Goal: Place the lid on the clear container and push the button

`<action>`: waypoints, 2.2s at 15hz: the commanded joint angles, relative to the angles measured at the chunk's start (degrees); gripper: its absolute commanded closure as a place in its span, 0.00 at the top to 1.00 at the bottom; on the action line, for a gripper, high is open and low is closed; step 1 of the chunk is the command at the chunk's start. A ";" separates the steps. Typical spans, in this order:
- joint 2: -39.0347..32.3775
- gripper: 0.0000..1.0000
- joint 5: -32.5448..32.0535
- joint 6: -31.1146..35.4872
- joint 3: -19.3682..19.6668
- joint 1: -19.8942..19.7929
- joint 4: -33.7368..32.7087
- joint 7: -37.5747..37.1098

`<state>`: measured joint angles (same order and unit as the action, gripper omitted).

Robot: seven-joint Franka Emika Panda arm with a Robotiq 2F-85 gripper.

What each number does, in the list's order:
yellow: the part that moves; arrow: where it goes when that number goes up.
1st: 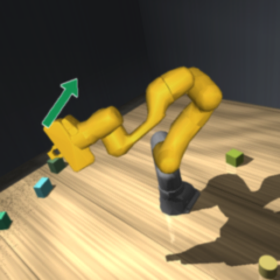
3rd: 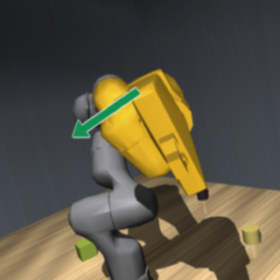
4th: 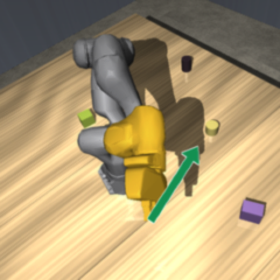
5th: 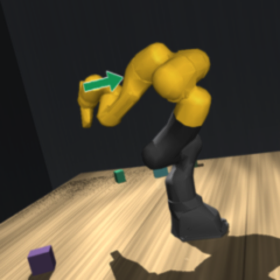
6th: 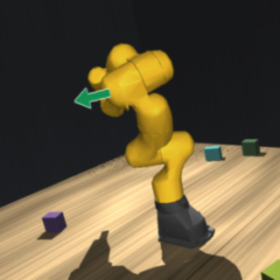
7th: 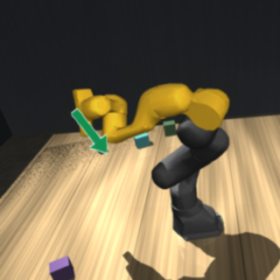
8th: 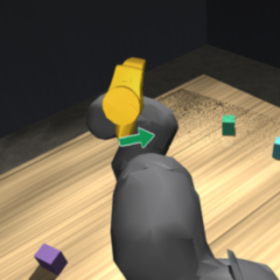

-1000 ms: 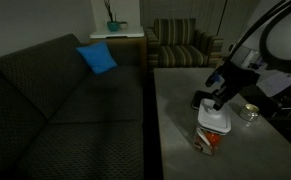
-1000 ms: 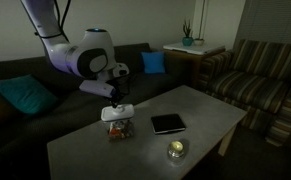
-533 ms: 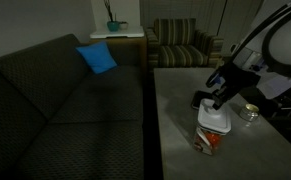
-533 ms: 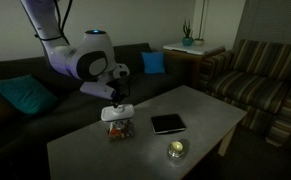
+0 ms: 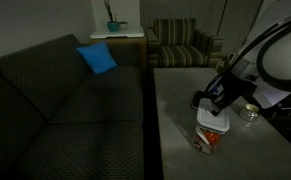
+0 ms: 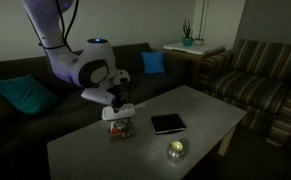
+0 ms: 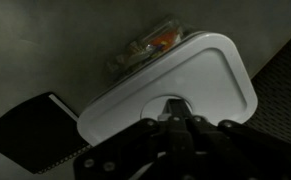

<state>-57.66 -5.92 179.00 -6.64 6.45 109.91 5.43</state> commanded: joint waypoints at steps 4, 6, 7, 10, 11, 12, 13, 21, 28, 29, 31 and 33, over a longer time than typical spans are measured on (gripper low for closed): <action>-7.60 0.00 -0.64 -2.19 4.10 3.95 -6.48 -0.02; -6.72 0.00 -0.93 -2.49 4.31 4.41 -6.20 0.25; -5.78 0.00 -1.12 -2.70 4.52 4.76 -5.67 0.40; -0.38 0.00 -2.90 -3.35 5.97 6.57 -1.27 1.02; 0.67 0.00 -3.77 -2.42 6.39 7.10 -0.16 1.26; 1.83 0.00 -4.70 -1.68 6.27 7.04 0.95 1.70; 2.39 0.00 -5.52 -1.08 6.29 7.07 1.57 2.01; 5.34 0.00 -8.29 0.38 6.11 6.68 3.79 3.82; 5.68 0.26 -8.34 2.62 6.23 6.60 4.44 4.57; 5.76 0.27 -8.31 3.36 6.30 6.65 4.61 4.59; 5.80 0.40 -8.28 5.30 6.67 6.92 5.06 4.62; 5.96 0.54 -8.18 7.37 7.12 7.27 5.73 4.74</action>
<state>-53.96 -13.33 183.35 -0.94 12.92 112.21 9.28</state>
